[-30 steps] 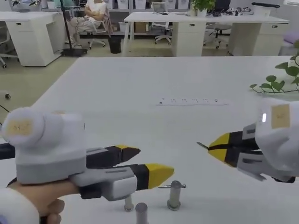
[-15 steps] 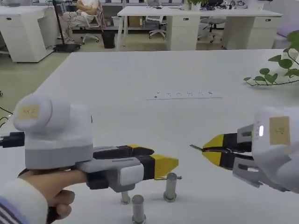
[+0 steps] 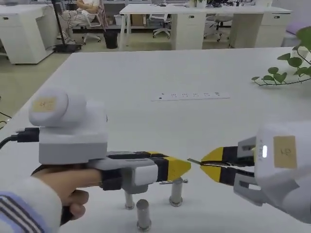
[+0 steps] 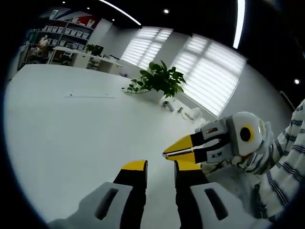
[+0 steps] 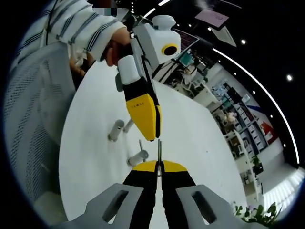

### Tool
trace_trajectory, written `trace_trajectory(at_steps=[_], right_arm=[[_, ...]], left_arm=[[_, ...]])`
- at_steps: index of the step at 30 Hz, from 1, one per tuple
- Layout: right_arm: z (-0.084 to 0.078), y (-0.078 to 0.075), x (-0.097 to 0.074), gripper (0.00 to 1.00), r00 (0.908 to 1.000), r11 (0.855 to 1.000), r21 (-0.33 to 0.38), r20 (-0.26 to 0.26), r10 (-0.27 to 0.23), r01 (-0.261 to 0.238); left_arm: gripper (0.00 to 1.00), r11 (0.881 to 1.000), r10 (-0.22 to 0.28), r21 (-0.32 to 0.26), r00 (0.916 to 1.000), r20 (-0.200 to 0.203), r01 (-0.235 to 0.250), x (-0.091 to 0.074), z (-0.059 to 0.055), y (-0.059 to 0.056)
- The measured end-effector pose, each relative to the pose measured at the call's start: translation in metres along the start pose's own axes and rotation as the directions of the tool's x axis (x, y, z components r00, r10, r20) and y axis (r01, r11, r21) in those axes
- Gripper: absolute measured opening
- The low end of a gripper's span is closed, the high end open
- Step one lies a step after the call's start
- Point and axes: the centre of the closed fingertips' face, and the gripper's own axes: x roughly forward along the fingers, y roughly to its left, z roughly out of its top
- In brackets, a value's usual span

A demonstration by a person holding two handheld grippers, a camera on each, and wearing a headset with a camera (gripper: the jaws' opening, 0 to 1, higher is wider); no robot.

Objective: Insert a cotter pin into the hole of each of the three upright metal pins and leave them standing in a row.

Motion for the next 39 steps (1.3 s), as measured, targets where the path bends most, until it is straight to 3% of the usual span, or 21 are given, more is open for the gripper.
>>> trace_trajectory(at_steps=[19, 29, 35, 39], right_arm=[[0.0049, 0.0065, 0.0029, 0.02, 0.9999, 1.000, -0.017, 0.012, -0.005, 0.006], [0.0061, 0.0064, 0.0024, 0.02, 0.9998, 1.000, -0.010, 0.017, -0.007, 0.007], [0.0070, 0.0076, 0.0018, 0.02, 0.9999, 1.000, -0.023, 0.015, -0.007, 0.007], [0.0087, 0.0070, 0.0011, 0.02, 0.9998, 1.000, -0.026, 0.018, -0.011, 0.011]], left_arm=[[0.06, 0.999, -0.038, -0.038, 0.9992, -0.014, 0.037, 0.0026, -0.0031, -0.0085], [0.03, 0.998, -0.026, -0.062, 0.9996, -0.009, 0.026, 0.0038, -0.0025, -0.0075], [0.02, 0.999, -0.020, -0.048, 0.9995, -0.026, 0.019, 0.0034, -0.0046, -0.0077], [0.01, 0.997, -0.006, -0.079, 0.9997, -0.023, 0.004, 0.0018, -0.0029, -0.0061]])
